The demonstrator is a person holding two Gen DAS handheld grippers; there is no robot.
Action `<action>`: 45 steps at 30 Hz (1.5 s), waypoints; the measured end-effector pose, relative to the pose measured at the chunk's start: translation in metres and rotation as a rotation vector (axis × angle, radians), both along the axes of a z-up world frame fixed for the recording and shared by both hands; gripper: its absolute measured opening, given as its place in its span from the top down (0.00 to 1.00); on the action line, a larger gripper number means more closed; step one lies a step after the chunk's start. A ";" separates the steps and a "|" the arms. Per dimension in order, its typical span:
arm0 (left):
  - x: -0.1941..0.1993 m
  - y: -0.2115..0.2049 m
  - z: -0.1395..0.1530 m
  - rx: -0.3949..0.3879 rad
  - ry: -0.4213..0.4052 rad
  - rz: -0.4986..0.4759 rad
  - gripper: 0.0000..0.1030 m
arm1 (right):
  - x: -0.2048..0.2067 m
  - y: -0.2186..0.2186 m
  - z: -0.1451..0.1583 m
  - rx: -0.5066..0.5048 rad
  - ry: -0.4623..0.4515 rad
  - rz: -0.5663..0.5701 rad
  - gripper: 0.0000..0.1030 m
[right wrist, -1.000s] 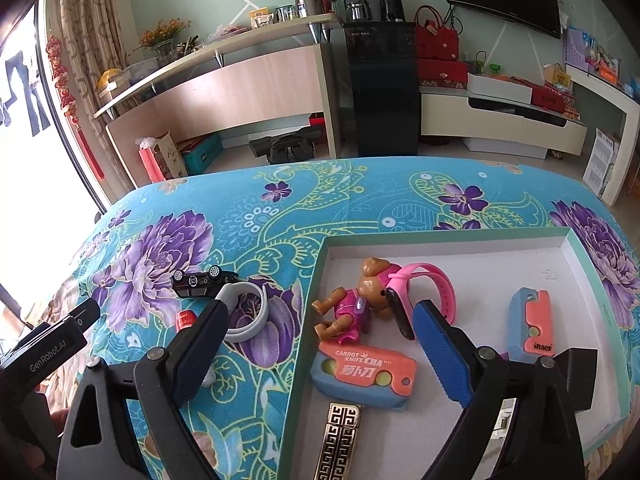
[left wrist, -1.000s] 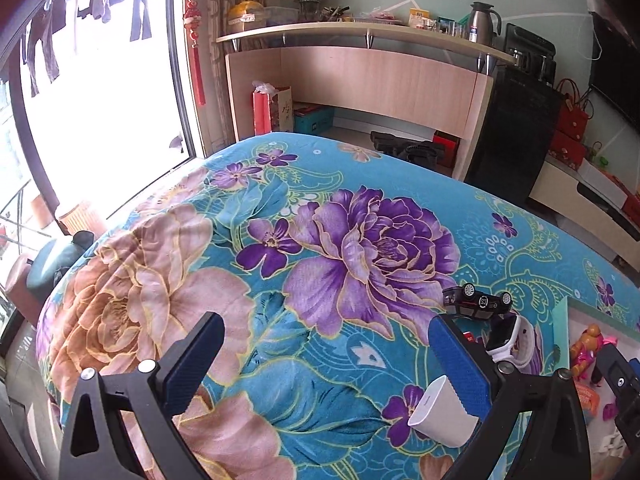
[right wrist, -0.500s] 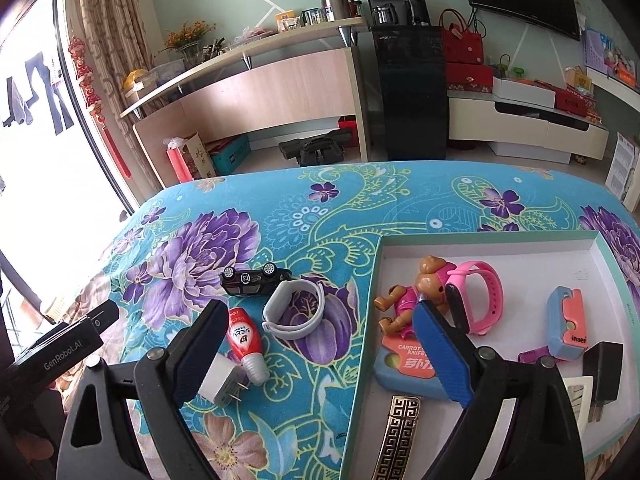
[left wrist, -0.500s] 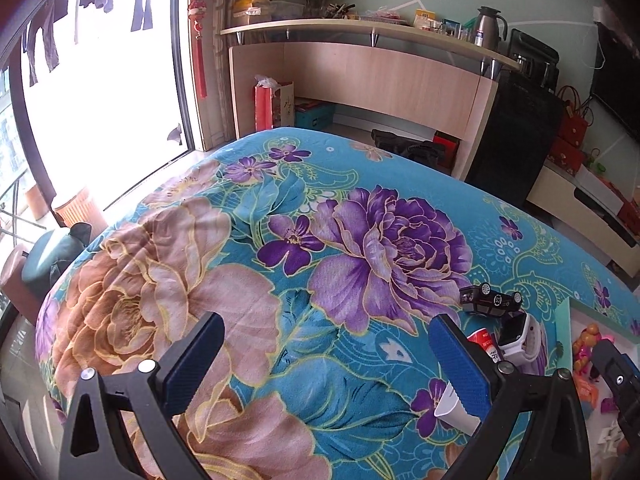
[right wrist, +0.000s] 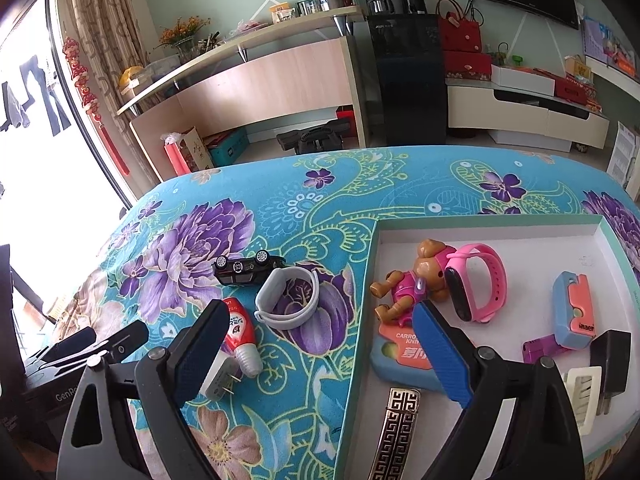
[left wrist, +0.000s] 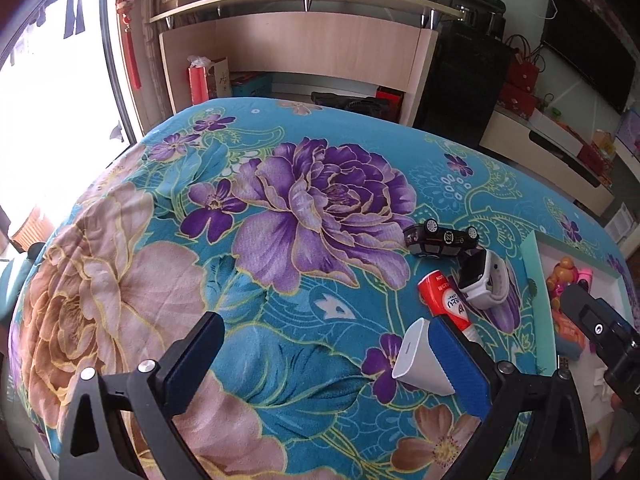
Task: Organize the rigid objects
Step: 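Close the left tool on the white square block while the right tool approaches the white smartwatch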
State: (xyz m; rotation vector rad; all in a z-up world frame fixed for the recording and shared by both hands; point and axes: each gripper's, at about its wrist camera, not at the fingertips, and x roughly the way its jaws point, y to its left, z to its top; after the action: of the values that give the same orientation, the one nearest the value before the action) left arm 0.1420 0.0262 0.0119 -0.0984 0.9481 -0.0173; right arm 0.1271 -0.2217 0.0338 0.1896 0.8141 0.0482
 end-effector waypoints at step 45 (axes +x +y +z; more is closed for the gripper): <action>0.006 -0.017 -0.016 0.024 0.032 -0.065 0.55 | 0.028 0.018 -0.025 0.072 0.073 0.071 0.42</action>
State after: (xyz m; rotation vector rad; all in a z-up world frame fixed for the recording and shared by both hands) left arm 0.1478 0.0094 -0.0041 -0.0463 0.9833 -0.0643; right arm 0.1554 -0.2036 0.0085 0.2309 0.8930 0.1385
